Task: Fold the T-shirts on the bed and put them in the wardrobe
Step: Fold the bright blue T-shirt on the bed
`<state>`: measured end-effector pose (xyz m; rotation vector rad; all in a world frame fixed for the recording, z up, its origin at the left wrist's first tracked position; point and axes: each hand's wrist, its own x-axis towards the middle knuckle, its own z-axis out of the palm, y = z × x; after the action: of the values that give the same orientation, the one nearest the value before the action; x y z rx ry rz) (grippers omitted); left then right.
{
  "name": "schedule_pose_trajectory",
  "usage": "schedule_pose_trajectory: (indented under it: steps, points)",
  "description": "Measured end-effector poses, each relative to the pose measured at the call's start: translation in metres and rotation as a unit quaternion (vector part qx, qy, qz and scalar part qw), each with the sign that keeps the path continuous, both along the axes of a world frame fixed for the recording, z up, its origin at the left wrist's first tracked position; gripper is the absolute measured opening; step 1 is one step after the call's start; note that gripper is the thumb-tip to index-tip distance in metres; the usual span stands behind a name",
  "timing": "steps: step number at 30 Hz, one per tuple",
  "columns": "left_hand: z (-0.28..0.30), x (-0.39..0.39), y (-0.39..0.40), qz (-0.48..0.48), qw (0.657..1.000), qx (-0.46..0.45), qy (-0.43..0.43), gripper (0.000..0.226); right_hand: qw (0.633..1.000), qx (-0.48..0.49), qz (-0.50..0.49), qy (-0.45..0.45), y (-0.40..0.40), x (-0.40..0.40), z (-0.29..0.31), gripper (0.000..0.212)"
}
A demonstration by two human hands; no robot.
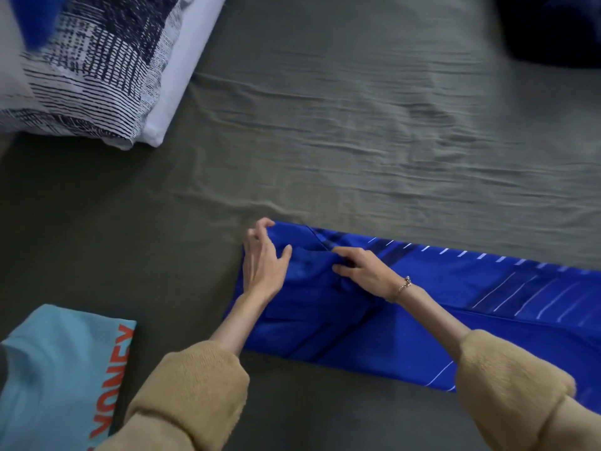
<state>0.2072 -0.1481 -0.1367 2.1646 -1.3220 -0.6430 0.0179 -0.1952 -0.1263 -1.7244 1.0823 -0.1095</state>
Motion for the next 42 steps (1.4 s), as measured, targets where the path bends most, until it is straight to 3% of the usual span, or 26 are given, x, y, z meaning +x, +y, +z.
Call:
schedule_pose_trajectory:
  steps: [2,3,5,7,11,15,17,20,21,22,25,29,34,36,38,42]
  points:
    - [-0.003,-0.001,0.004,-0.058,0.996,0.007,-0.067,0.025,0.999,0.026,-0.034,-0.020,-0.005,0.002,-0.002,0.007]
    - [-0.005,-0.001,0.005,-0.076,0.994,0.030,-0.074,0.030,0.998,0.041,-0.037,-0.020,-0.008,0.003,-0.003,0.013]
    - [-0.008,0.000,0.008,-0.095,0.990,0.063,-0.083,0.039,0.998,0.060,0.001,0.013,-0.011,0.001,-0.001,0.050]
    - [-0.011,0.002,0.011,-0.121,0.980,0.086,-0.132,0.043,0.996,0.029,0.058,0.067,-0.012,-0.002,0.000,0.067]
    - [-0.013,0.004,0.015,-0.127,0.967,0.094,-0.200,0.035,0.997,-0.036,0.028,0.064,-0.006,-0.014,-0.002,0.041]
    - [-0.008,0.007,0.020,-0.072,0.977,0.006,-0.199,0.025,0.994,-0.092,-0.038,0.036,-0.003,-0.026,-0.005,0.012]
    - [-0.002,0.006,0.019,-0.074,0.985,-0.014,-0.154,0.027,0.994,-0.088,-0.061,0.028,-0.003,-0.031,-0.004,0.015]
    - [0.011,-0.003,0.015,-0.052,0.992,0.033,0.113,0.046,0.992,-0.016,-0.123,-0.002,0.000,-0.037,-0.003,0.029]
    - [0.012,-0.006,0.013,-0.037,0.983,0.059,0.171,0.050,0.990,0.009,-0.139,-0.007,0.003,-0.038,-0.003,0.029]
    - [0.010,-0.007,0.013,-0.040,0.981,0.074,0.175,0.050,0.989,0.014,-0.147,0.004,0.005,-0.038,-0.006,0.028]
    - [0.000,-0.009,0.011,-0.094,0.993,0.065,0.024,0.042,0.986,-0.054,-0.143,0.074,0.012,-0.033,-0.017,0.027]
    - [-0.011,-0.018,0.006,-0.104,0.976,0.069,-0.181,0.037,0.961,-0.196,-0.135,0.137,0.022,-0.023,-0.027,0.013]
    - [-0.023,-0.029,0.009,-0.079,0.953,0.021,-0.293,0.035,0.914,-0.345,-0.122,0.176,0.032,-0.015,-0.030,0.017]
    - [-0.029,-0.034,0.012,-0.075,0.952,-0.037,-0.295,0.042,0.896,-0.390,-0.118,0.175,0.034,-0.015,-0.036,0.031]
    - [-0.030,-0.046,0.017,-0.130,0.957,-0.059,-0.253,0.050,0.906,-0.372,-0.085,0.182,0.037,-0.014,-0.043,0.049]
    - [-0.039,-0.064,0.025,-0.264,0.945,0.001,-0.192,0.057,0.919,-0.329,-0.040,0.212,0.043,-0.015,-0.055,0.063]
